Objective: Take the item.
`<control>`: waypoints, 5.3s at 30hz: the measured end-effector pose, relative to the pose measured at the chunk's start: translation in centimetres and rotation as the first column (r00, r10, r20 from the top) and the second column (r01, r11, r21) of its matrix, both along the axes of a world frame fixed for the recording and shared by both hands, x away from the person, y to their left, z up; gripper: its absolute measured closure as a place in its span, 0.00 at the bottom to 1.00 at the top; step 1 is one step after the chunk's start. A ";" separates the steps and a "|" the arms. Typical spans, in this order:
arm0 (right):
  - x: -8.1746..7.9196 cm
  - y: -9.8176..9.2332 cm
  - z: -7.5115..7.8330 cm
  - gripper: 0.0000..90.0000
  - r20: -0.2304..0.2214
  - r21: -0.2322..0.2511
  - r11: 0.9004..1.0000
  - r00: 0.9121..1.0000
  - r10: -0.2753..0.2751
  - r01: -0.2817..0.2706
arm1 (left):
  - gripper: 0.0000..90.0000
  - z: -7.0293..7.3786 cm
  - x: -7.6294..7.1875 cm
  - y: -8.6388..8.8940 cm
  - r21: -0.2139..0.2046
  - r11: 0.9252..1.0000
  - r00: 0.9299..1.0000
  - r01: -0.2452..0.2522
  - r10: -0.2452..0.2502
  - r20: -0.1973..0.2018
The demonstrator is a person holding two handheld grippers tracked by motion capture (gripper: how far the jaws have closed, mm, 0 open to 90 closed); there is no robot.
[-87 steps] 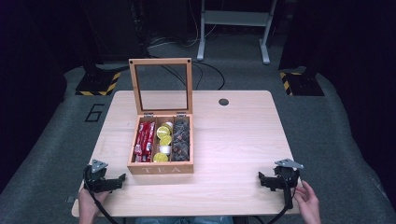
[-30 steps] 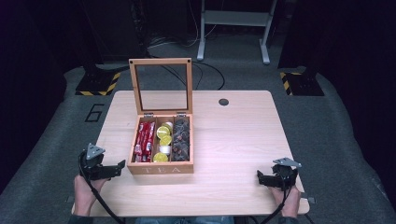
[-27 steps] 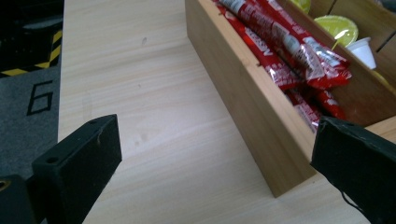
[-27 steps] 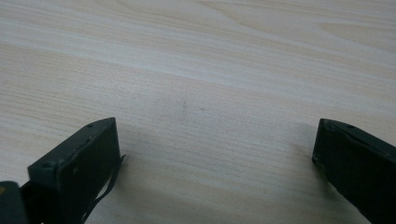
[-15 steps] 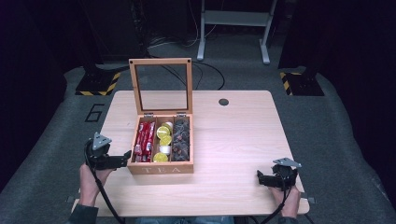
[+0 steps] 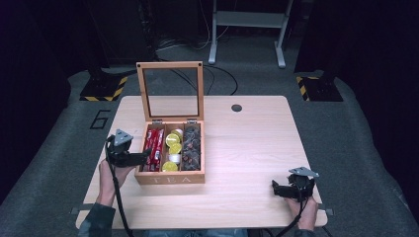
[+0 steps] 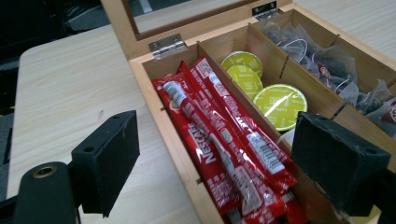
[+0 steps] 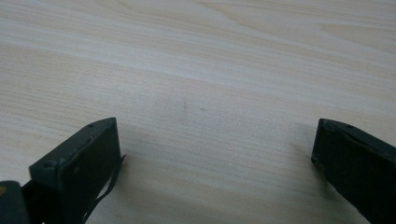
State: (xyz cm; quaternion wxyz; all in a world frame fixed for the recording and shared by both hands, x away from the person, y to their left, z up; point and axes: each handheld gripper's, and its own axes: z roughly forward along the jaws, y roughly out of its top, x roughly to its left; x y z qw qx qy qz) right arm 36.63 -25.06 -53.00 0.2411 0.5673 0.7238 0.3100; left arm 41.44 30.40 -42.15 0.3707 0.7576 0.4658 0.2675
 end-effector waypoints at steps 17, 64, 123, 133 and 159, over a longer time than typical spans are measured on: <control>0.0 0.0 0.0 0.01 0.002 -0.002 1.000 1.000 0.003 -0.003 | 0.45 -1.9 3.1 -1.3 0.070 0.998 0.997 -0.003 0.009 -0.079; 0.0 0.0 0.0 0.01 0.003 0.000 1.000 1.000 0.005 -0.005 | 0.90 -2.8 3.4 -3.3 0.127 0.989 0.985 -0.080 0.098 -0.144; 0.0 0.0 0.0 0.02 0.003 0.000 1.000 1.000 0.006 -0.006 | 0.90 4.5 2.5 -5.2 0.011 1.000 1.000 0.028 -0.028 0.013; 0.0 0.0 0.0 0.02 0.005 -0.002 1.000 1.000 0.008 -0.008 | 0.90 5.1 2.6 -6.5 0.011 0.998 0.998 0.059 -0.059 0.031; 0.0 0.0 0.0 0.02 0.005 -0.002 1.000 1.000 0.008 -0.008 | 0.90 6.6 4.1 -12.9 0.008 0.986 0.984 0.169 -0.169 0.060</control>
